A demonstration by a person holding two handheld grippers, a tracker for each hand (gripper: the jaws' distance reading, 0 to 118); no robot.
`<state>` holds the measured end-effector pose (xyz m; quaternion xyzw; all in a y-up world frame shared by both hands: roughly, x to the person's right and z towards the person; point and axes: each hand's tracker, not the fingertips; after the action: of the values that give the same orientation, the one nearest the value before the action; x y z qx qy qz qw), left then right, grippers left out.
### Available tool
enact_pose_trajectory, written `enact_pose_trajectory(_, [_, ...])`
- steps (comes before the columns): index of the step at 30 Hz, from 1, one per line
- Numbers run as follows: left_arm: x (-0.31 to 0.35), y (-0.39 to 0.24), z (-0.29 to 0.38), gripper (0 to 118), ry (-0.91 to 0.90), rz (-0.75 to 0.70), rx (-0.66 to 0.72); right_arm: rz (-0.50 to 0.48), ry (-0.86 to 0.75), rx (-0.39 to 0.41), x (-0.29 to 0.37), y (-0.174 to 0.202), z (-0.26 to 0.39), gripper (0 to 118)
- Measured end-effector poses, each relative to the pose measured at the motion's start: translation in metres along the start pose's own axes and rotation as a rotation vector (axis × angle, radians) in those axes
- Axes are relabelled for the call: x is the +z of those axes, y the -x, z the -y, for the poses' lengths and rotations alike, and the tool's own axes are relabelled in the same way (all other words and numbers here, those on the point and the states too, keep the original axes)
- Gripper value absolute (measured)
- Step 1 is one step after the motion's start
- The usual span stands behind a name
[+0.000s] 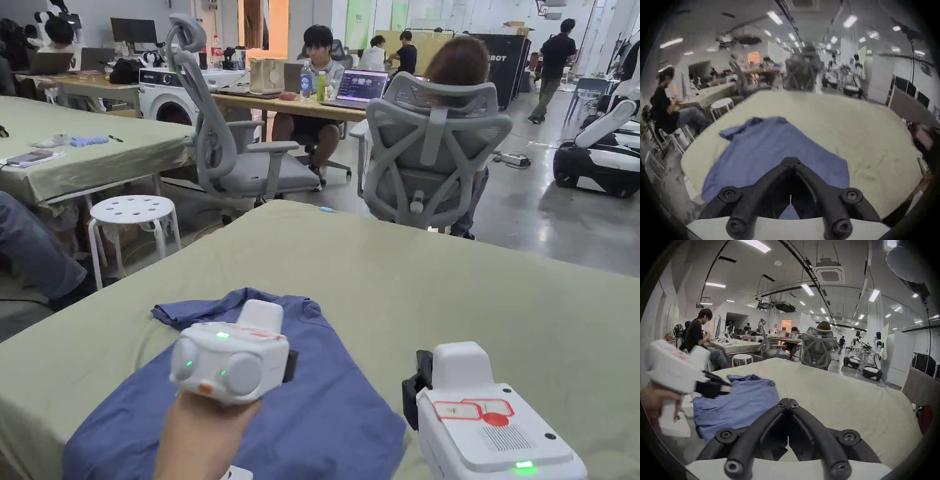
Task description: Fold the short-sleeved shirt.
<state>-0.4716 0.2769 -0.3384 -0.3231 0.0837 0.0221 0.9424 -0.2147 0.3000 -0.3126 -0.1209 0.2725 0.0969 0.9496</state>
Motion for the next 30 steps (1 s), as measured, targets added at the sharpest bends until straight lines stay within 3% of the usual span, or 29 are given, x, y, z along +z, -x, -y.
enact_pose_trajectory(4, [-0.098,-0.008,-0.029,0,0.172,0.091,-0.033,0.008,0.045,0.009,-0.026,-0.013,0.015,0])
enact_pose_trajectory(5, [-0.113,-0.008,-0.034,13,0.166,0.091,-0.024,0.008,0.057,0.012,-0.031,-0.016,0.018,0])
enact_pose_trajectory(6, [-0.131,-0.008,-0.038,64,0.156,0.084,-0.019,0.011,0.076,0.009,-0.039,-0.02,0.022,0])
enact_pose_trajectory(7, [-0.148,-0.009,-0.041,105,0.159,0.072,-0.013,0.018,0.087,0.001,-0.046,-0.026,0.027,0])
enact_pose_trajectory(8, [-0.163,-0.01,-0.04,118,0.177,0.057,-0.007,0.025,0.095,-0.006,-0.05,-0.03,0.03,0])
enact_pose_trajectory(9, [-0.18,-0.011,-0.039,103,0.202,0.054,0.0,0.035,0.102,-0.012,-0.055,-0.035,0.034,0])
enact_pose_trajectory(11, [-0.2,-0.001,-0.03,97,0.248,0.075,0.043,0.044,0.117,-0.017,-0.064,-0.044,0.041,0])
enact_pose_trajectory(13, [-0.229,-0.009,-0.016,82,0.335,0.061,0.068,0.057,0.132,-0.023,-0.069,-0.054,0.049,0])
enact_pose_trajectory(15, [-0.24,-0.01,0.004,78,0.386,0.021,0.03,0.072,0.144,-0.038,-0.073,-0.064,0.056,0])
enact_pose_trajectory(16, [-0.234,-0.015,0.0,57,0.29,0.045,0.001,0.079,0.15,-0.054,-0.072,-0.07,0.059,0])
enact_pose_trajectory(17, [-0.229,-0.014,-0.005,16,0.323,0.044,0.029,0.085,0.153,-0.069,-0.071,-0.076,0.06,0])
enact_pose_trajectory(18, [-0.22,-0.01,-0.009,16,0.296,0.047,0.05,0.092,0.154,-0.087,-0.07,-0.081,0.061,0])
enact_pose_trajectory(19, [-0.214,-0.005,-0.012,0,0.246,0.022,0.061,0.094,0.15,-0.096,-0.067,-0.086,0.061,0])
enact_pose_trajectory(21, [-0.202,0.001,-0.012,0,0.258,0.067,0.133,0.105,0.145,-0.102,-0.058,-0.095,0.06,0])
enact_pose_trajectory(24, [-0.172,-0.029,-0.035,0,0.161,-0.004,0.024,0.129,0.13,-0.109,-0.035,-0.109,0.054,0])
enact_pose_trajectory(28, [-0.119,-0.093,-0.079,0,0.048,0.263,0.031,0.198,0.087,-0.128,0.009,-0.138,0.043,0])
enact_pose_trajectory(30, [-0.096,-0.138,-0.094,0,0.006,0.323,-0.036,0.241,0.074,-0.132,0.029,-0.152,0.039,0])
